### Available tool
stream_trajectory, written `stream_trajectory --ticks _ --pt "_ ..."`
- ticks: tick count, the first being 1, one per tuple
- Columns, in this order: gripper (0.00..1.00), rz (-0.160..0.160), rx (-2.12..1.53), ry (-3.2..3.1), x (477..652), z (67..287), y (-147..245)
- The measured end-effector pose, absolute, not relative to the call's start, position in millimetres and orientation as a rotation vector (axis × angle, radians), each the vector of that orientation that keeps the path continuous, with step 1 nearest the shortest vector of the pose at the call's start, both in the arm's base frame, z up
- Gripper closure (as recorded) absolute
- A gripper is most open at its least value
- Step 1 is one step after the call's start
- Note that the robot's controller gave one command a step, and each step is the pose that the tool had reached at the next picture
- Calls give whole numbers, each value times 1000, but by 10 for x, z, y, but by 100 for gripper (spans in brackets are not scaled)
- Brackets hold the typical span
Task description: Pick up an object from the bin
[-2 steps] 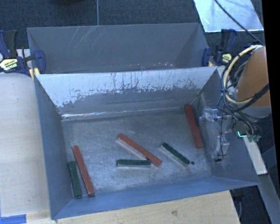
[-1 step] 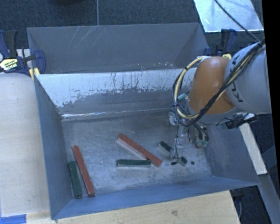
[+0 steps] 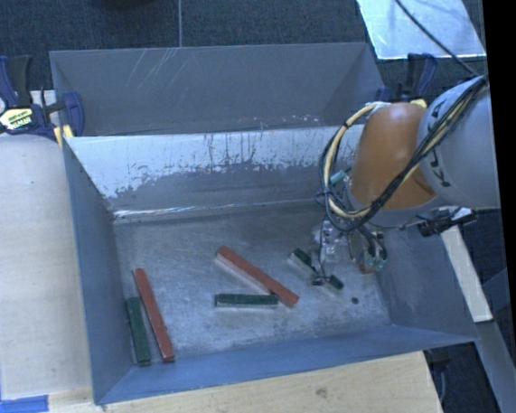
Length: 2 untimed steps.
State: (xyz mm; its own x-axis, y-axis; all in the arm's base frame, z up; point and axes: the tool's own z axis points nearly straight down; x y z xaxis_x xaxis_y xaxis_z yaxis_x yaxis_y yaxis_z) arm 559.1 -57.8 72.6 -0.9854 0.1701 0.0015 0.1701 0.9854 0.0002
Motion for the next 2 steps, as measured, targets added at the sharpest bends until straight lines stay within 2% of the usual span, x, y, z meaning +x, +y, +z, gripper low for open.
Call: stream_trajectory --ticks 1,2 --pt "0 1 -270 -3137 5605 722 -583" --pt "0 0 -479 -3106 5413 727 -250"
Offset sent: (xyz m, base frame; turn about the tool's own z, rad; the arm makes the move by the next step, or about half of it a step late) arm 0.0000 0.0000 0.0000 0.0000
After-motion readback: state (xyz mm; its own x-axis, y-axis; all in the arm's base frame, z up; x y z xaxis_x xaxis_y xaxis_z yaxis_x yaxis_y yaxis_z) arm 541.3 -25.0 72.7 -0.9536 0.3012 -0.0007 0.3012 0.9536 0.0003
